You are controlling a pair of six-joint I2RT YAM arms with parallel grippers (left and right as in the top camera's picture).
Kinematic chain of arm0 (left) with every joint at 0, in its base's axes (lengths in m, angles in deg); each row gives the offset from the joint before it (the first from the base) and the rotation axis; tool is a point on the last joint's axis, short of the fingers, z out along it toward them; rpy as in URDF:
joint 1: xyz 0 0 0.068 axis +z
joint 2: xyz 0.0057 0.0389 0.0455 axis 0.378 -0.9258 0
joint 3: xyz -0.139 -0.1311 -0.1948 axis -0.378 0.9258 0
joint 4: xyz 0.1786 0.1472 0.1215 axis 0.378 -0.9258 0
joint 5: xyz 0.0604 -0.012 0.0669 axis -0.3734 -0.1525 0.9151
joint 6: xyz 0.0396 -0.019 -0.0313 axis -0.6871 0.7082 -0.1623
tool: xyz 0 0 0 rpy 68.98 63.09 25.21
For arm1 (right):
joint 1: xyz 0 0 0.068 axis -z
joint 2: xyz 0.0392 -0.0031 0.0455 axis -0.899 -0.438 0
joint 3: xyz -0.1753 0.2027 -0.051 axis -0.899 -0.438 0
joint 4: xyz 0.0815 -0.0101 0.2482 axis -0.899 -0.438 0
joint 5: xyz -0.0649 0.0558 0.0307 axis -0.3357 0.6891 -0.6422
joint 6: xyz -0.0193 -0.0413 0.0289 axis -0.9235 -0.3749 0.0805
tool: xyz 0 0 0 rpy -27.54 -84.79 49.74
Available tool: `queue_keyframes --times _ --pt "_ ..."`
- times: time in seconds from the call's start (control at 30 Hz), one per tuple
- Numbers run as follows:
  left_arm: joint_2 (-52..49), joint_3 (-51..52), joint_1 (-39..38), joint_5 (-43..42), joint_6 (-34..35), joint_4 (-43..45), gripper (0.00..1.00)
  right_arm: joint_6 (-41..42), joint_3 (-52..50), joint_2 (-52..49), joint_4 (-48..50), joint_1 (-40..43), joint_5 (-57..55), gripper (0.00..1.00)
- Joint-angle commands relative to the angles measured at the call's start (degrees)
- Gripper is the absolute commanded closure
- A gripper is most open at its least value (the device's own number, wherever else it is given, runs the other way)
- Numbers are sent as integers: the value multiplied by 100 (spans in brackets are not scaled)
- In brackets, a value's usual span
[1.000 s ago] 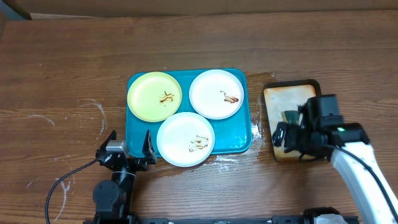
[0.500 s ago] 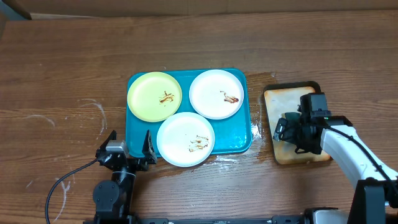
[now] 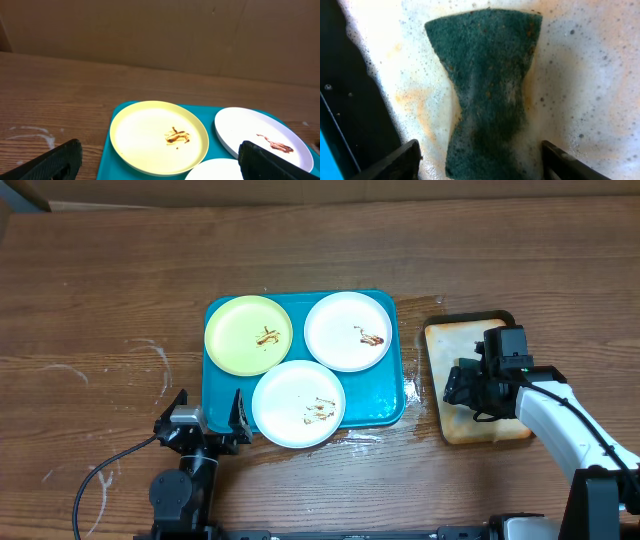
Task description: Clean dirty plates on tray and stack at the side
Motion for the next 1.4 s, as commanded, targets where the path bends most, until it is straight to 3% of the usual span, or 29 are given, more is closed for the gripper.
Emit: queue_keyframes --times 0.0,0.03,0.17,0.4,0.47,0.57,0.63,0.7,0.77,0.83,1.37 --pt "55 20 -15 20 -9 -4 0 -17 13 9 24 37 4 30" --pt "55 20 -15 20 -9 -4 0 -7 13 9 24 37 4 35" --pt "55 20 -15 20 -11 -4 0 9 13 9 35 37 -17 38" --pt "55 20 -15 20 -9 -4 0 44 13 9 31 39 -122 74" --pt "55 20 -15 20 -9 -4 0 44 13 9 24 48 -144 75" --pt "55 20 -15 20 -9 -4 0 44 13 9 4 48 -168 91" --pt "55 20 -15 20 -9 -4 0 46 13 9 -7 48 -212 91" --pt "55 20 -15 20 -9 -2 0 44 13 9 -15 55 -234 72" --pt "55 20 -15 20 -11 -4 0 46 13 9 -20 66 -236 34" --pt "55 20 -15 20 -9 -2 0 42 13 11 -17 74 -236 3" --pt "55 20 -15 20 -9 -4 0 -151 428 -48 638 352 -214 0"
